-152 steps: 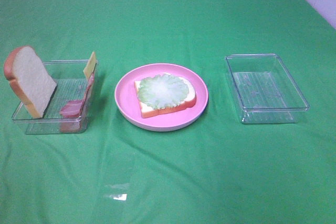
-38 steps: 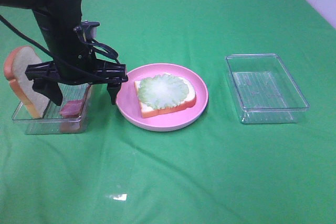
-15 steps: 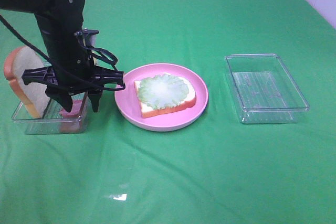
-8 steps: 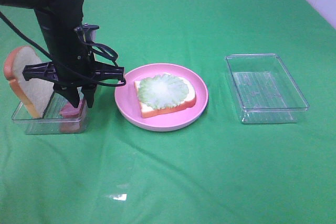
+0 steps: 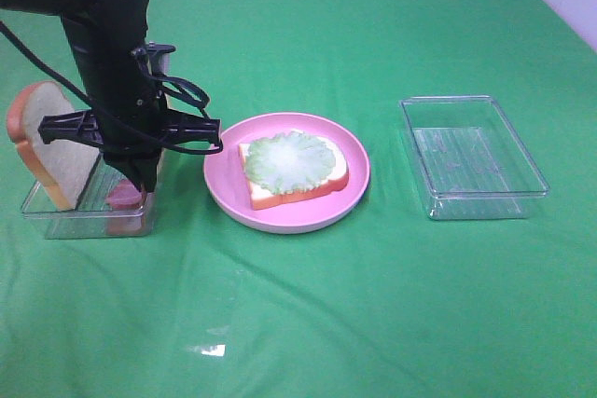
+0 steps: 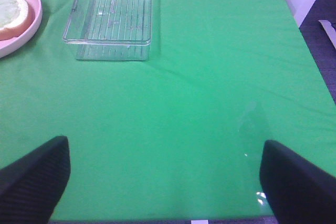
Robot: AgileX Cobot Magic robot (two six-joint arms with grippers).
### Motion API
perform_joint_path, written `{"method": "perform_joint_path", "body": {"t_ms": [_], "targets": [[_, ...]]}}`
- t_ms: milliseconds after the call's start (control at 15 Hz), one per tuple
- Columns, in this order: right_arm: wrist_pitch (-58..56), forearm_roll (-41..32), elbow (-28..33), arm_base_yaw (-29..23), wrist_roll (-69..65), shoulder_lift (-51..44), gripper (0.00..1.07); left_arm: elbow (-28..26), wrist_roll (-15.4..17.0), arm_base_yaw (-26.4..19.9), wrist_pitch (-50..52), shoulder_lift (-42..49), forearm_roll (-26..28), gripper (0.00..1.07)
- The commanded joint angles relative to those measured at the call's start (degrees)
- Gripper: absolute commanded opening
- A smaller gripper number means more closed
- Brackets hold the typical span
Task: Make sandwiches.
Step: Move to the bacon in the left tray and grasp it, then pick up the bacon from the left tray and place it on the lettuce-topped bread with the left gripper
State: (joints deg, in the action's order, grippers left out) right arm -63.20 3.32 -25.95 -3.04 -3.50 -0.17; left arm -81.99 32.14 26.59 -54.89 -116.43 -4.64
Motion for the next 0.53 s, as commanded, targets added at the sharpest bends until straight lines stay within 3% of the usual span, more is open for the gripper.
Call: {"method": "perform_joint_path", "body": {"t_ms": [67, 533], "targets": [[0.11, 0.17, 0.11, 0.29, 0.57, -1.55, 0.95, -0.29, 0.52, 0.17, -1.72, 0.52, -0.11, 0.0], [0.11, 0.17, 0.11, 0.29, 0.57, -1.55, 0.95, -0.29, 0.34, 0.29, -3.44, 0.52, -0.11, 0.0]]}}
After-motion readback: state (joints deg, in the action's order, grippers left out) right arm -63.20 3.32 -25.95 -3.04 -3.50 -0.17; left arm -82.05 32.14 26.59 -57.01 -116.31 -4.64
